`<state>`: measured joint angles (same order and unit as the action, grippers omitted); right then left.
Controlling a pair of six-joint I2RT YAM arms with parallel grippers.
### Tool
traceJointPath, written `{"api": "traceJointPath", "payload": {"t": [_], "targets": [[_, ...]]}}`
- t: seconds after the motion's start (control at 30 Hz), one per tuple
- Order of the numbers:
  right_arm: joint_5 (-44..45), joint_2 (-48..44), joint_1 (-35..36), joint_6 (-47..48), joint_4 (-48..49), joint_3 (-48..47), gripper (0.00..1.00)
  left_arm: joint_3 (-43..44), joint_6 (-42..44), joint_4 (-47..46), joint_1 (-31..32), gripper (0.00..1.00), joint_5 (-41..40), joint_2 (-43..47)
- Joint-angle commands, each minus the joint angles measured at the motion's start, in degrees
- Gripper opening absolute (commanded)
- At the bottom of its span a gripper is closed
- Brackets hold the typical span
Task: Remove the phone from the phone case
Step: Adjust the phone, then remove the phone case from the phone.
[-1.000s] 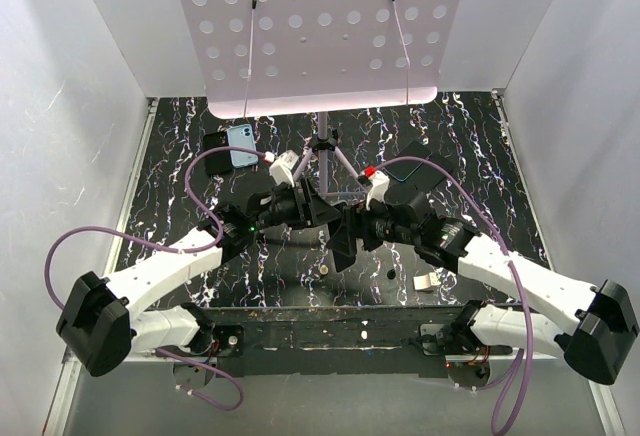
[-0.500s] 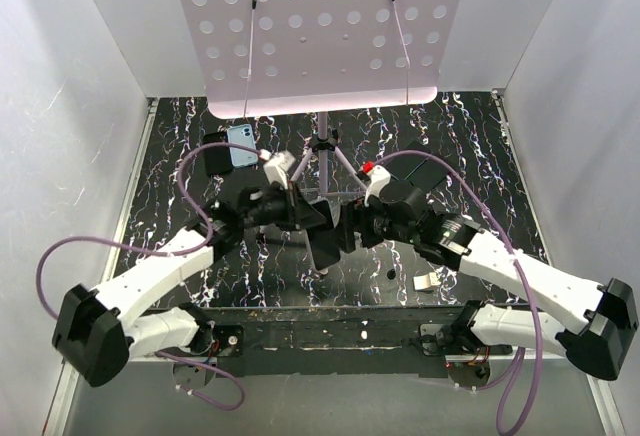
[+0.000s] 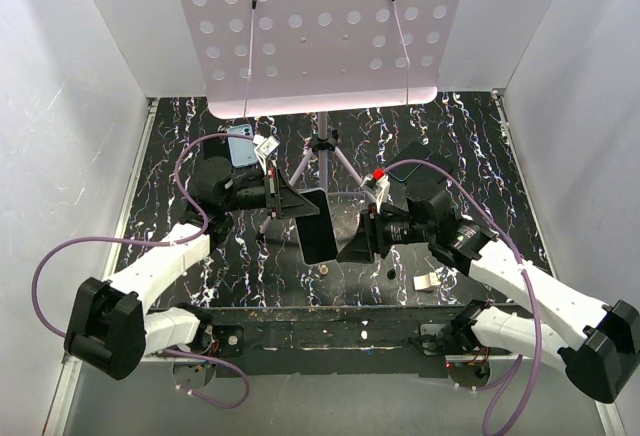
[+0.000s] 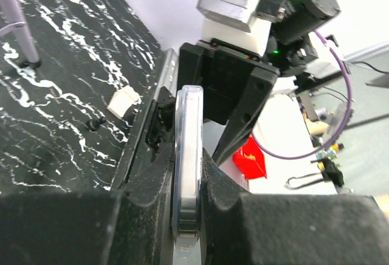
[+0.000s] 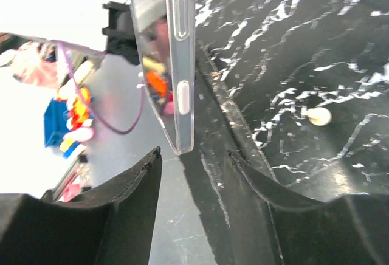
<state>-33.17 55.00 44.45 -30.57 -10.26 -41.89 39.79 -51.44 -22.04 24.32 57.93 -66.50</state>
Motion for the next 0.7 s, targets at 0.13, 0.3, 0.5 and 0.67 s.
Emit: {"api": "traceJointPath", "payload": {"t": [0.13, 0.3, 0.5, 0.67], "targets": [[-16.84, 2.74, -0.76, -4.94, 17.64, 2.16, 0.45, -0.86, -11.49, -18.03, -0.06, 0.00, 7.90, -1.00], [-19.83, 3.97, -0.50, -5.99, 22.38, 2.86, 0.28, -0.59, -11.93, -17.69, -0.15, 0.00, 8.69, -1.53], [-19.83, 3.53, -0.32, -2.14, 24.77, 5.06, 0.27, -0.77, -18.59, -24.79, -0.15, 0.00, 9.83, -4.25], [-19.22, 4.68, 0.11, 1.29, 24.58, 4.01, 0.01, -0.77, -24.84, -31.12, -0.15, 0.00, 10.88, -6.36]]}}
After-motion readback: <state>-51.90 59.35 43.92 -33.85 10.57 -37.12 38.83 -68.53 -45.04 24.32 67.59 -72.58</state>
